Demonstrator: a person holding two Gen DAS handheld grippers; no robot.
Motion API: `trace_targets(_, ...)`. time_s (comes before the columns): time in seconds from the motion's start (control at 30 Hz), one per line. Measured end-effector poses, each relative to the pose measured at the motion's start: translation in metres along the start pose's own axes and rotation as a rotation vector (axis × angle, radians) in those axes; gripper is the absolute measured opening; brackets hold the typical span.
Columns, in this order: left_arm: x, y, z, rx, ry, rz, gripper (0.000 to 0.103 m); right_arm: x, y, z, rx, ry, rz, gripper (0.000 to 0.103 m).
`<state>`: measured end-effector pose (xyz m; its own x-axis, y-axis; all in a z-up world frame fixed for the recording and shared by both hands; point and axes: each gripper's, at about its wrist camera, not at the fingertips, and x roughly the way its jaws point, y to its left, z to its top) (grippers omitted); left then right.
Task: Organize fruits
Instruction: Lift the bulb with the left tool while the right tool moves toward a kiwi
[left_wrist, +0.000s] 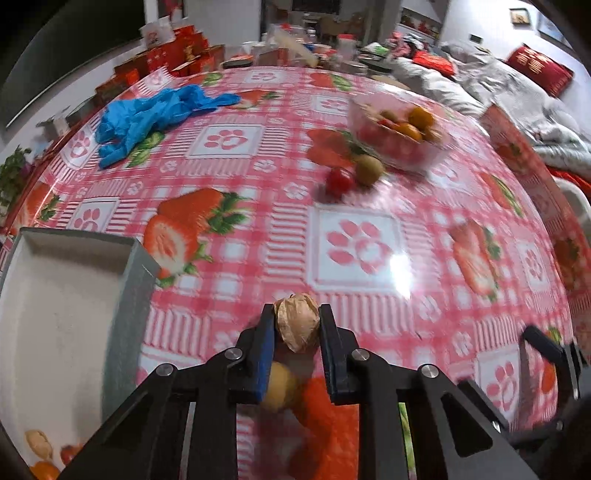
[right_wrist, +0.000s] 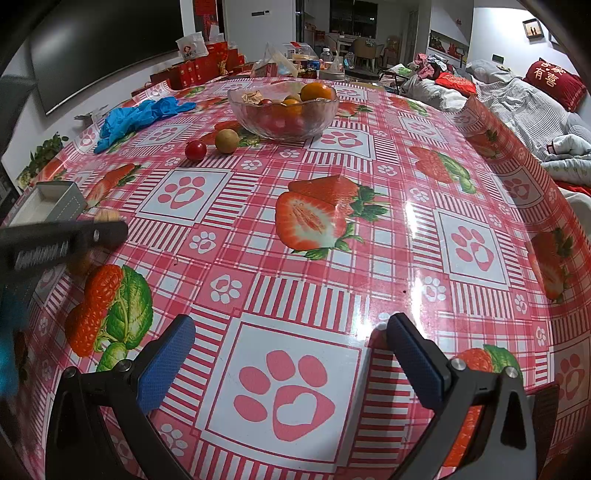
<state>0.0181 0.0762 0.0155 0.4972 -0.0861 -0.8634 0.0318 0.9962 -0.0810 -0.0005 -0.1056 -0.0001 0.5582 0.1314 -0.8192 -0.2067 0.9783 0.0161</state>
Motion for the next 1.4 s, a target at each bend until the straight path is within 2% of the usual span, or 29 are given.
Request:
trace_targets(0.2, -0.017, -0.027, -0.033, 0.070, -0.014, -0.063, 0.024, 0.000, 0.000, 0.000, 0.000, 0.000, 0.001, 0.103)
trace_targets(0.3, -0.026, -0.023, -0.037, 0.026, -0.023, -0.081, 0.023, 0.000, 0.000, 0.000, 0.000, 0.000, 0.000, 0.103)
trace_targets(0.47, -0.053, -0.014, -0.041, -0.026, -0.083, -0.076, 0.023, -0.001, 0.000, 0.000, 0.000, 0.000, 0.001, 0.103)
trace_targets(0.6, -0.072, -0.005, -0.061, -0.041, -0.105, -0.034, 0.023, 0.000, 0.000, 0.000, 0.000, 0.000, 0.001, 0.103)
trace_targets(0.8, -0.073, 0.009, -0.098, -0.075, -0.082, 0.088, 0.024, 0.000, 0.000, 0.000, 0.001, 0.000, 0.001, 0.103)
trace_targets(0.9, -0.063, 0.014, -0.106, -0.083, -0.050, 0.127, 0.024, 0.000, 0.000, 0.000, 0.001, 0.000, 0.001, 0.103)
trace_targets(1.03, -0.061, 0.008, -0.108, -0.040, -0.087, 0.166, 0.024, 0.000, 0.000, 0.000, 0.001, 0.000, 0.001, 0.103)
trace_targets(1.13, -0.059, 0.005, -0.107, -0.019, -0.105, 0.177, 0.024, 0.000, 0.000, 0.000, 0.001, 0.000, 0.001, 0.103)
trace_targets(1.4, -0.059, 0.010, -0.107, -0.049, -0.124, 0.153, 0.025, 0.000, 0.001, 0.000, -0.001, 0.000, -0.003, 0.103)
